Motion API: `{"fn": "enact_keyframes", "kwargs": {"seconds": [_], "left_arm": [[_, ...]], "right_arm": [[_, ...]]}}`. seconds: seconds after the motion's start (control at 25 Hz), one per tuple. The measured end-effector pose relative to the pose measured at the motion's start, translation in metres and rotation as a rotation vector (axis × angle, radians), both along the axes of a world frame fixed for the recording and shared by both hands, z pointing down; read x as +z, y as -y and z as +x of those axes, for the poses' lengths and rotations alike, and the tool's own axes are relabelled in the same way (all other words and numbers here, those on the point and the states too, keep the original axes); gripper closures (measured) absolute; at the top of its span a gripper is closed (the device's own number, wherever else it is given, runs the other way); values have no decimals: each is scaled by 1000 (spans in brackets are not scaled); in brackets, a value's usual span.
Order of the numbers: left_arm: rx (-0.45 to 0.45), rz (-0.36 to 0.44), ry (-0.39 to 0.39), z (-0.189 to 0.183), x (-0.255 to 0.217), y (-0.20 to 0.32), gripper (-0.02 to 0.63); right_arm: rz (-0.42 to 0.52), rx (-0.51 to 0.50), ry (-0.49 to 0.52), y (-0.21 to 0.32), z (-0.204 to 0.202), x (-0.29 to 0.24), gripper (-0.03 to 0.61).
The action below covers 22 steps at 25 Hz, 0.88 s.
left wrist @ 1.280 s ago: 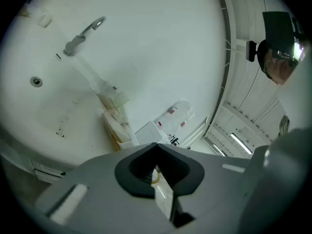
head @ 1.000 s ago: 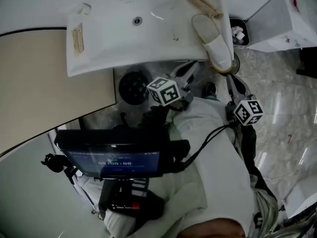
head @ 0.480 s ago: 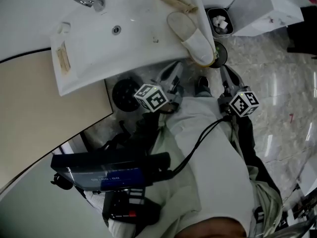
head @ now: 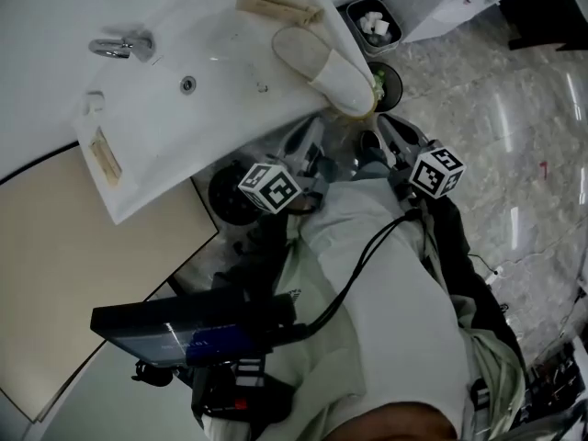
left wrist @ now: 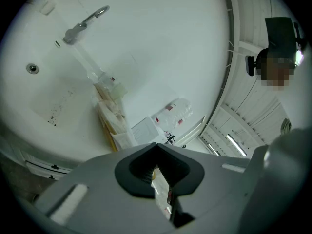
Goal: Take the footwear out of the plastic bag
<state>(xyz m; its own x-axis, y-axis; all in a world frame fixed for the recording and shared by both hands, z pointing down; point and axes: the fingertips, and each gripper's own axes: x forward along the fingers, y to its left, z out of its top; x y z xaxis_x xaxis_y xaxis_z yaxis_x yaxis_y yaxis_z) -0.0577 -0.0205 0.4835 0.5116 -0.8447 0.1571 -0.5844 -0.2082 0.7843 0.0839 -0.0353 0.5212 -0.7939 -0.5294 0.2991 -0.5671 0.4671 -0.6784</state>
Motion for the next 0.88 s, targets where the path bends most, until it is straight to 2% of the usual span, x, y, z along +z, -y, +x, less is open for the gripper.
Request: {"fn": "enact_keyframes", "kwargs": {"seconds": [0.12,0.24,0.28,0.32,0.36,0.48,0.6,0.76,0.8,0.88], "left_arm": [[25,5,-8,0,-1,2,606],[42,4,-14,-4,0,1,606],[45,3,-15,-7,1,0,606],[47,2,-16,-9,2,0,606],[49,1,-17,-11,3,-1,606],[53,-1,-17,-18,3,-3,606],[52,-1,-18,-25,3,-5,606],[48,1,-16,-31,3,-8,606],[46,0,-16,-33,3,-9,606],[43,-5,-18,-36,4,-8,606]], "right_arm": [[-86,72,79,1,0,8,578],[-130,135,127,2,-1,14,576],[-148,139,138,2,-4,17,553],[-174,140,161,1,-8,21,388],[-205,141,188,0,-13,25,322],[-250,156,236,-1,-25,33,318],[-302,221,257,6,-23,49,318],[-486,376,297,4,-14,71,318],[-478,381,298,7,-15,69,318],[-349,293,306,22,-25,56,326]]}}
